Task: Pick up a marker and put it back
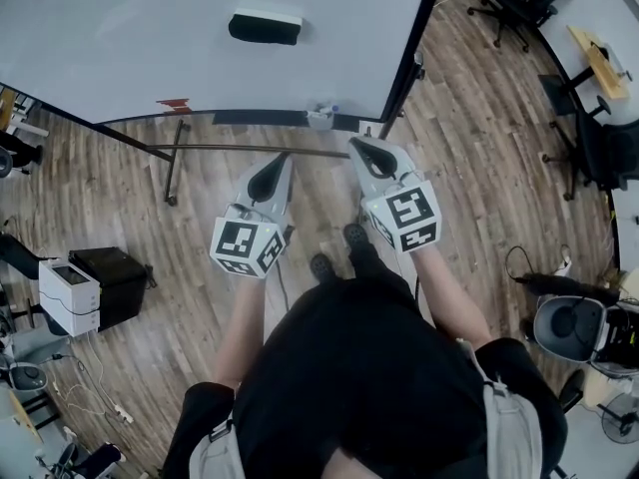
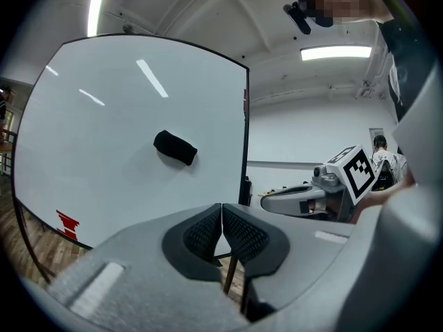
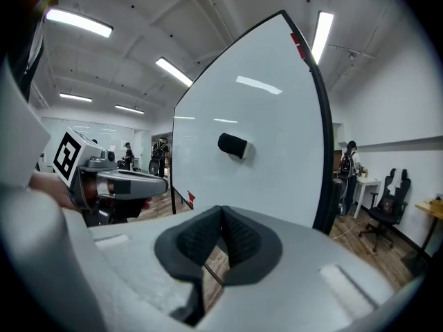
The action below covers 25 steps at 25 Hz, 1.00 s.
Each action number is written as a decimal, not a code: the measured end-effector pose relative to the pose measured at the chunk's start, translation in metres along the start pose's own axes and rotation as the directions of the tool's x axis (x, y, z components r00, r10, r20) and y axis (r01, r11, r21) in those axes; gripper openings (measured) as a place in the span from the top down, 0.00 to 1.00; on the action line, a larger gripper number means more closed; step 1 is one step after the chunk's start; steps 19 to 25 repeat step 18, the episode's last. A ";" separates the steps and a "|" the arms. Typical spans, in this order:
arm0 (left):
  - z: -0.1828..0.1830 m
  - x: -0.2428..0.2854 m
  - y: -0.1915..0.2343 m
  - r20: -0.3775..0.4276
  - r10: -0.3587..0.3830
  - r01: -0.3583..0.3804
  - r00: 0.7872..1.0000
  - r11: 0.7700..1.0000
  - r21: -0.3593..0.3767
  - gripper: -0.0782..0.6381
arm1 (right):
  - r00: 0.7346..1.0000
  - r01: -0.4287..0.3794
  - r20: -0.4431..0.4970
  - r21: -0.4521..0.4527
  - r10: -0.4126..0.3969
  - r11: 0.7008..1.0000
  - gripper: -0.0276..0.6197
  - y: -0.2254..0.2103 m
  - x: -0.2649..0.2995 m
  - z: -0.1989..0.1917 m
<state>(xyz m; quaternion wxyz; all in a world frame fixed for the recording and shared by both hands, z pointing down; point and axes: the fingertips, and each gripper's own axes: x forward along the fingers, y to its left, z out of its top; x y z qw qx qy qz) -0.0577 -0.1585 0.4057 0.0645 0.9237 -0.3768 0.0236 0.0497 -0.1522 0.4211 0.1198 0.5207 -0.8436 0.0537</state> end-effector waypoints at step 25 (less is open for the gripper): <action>0.002 0.003 0.021 0.003 0.024 -0.024 1.000 1.000 -0.011 0.87 | 1.000 -0.007 0.002 0.000 0.007 1.000 0.95 -0.004 0.016 0.009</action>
